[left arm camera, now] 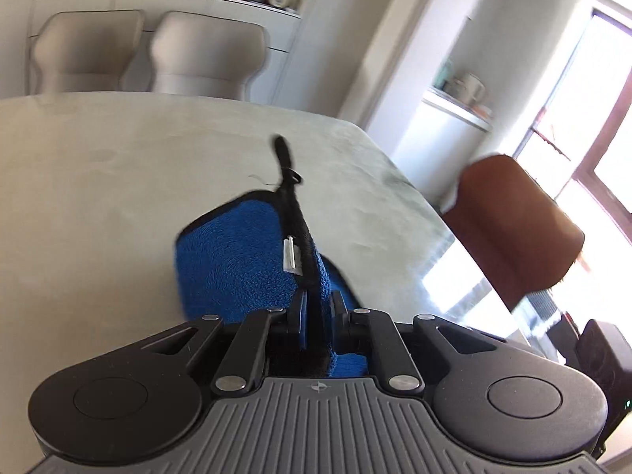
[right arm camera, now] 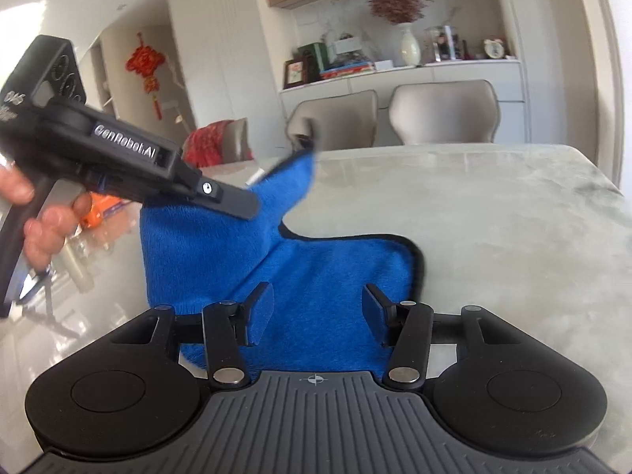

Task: Fold towel
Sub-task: 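Fold the lifted edge over the towel and open the left gripper, then grasp the folded towel edge with the right gripper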

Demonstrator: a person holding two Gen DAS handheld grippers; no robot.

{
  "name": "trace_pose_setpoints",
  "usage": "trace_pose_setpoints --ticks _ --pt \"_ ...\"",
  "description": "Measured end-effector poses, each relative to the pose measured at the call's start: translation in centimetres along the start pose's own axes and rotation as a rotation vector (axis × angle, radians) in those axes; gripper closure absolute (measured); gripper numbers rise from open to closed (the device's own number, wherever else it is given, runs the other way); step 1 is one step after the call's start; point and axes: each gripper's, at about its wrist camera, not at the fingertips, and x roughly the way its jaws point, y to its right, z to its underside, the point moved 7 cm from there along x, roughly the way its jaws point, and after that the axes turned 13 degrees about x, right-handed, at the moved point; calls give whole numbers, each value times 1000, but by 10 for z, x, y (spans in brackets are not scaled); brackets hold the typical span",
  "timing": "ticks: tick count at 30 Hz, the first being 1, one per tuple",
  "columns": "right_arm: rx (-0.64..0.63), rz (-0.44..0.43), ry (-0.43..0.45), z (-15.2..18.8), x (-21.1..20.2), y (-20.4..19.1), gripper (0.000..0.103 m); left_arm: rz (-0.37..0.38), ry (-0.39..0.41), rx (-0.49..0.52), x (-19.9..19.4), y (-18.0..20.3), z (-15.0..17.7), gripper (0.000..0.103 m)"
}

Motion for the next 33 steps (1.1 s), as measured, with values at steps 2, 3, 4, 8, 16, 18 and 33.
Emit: trace_pose_setpoints --ticks 2,3,4,8,16,18,33 --pt "41 20 -6 -4 0 12 49 16 -18 6 15 12 3 93" --pt "59 28 -11 -5 0 17 49 21 -28 10 24 18 5 93" --pt "72 32 -16 -6 1 21 49 27 -39 13 33 24 8 92" --pt "115 69 -73 -4 7 37 49 47 -57 -7 50 32 14 77" --pt "176 83 -52 -5 0 51 46 8 138 42 -4 23 -9 38" --pt "201 60 -41 -5 -2 52 41 -23 144 51 -12 17 -5 37" --pt "392 18 -104 -29 35 81 43 -5 153 -21 -23 -21 72 35"
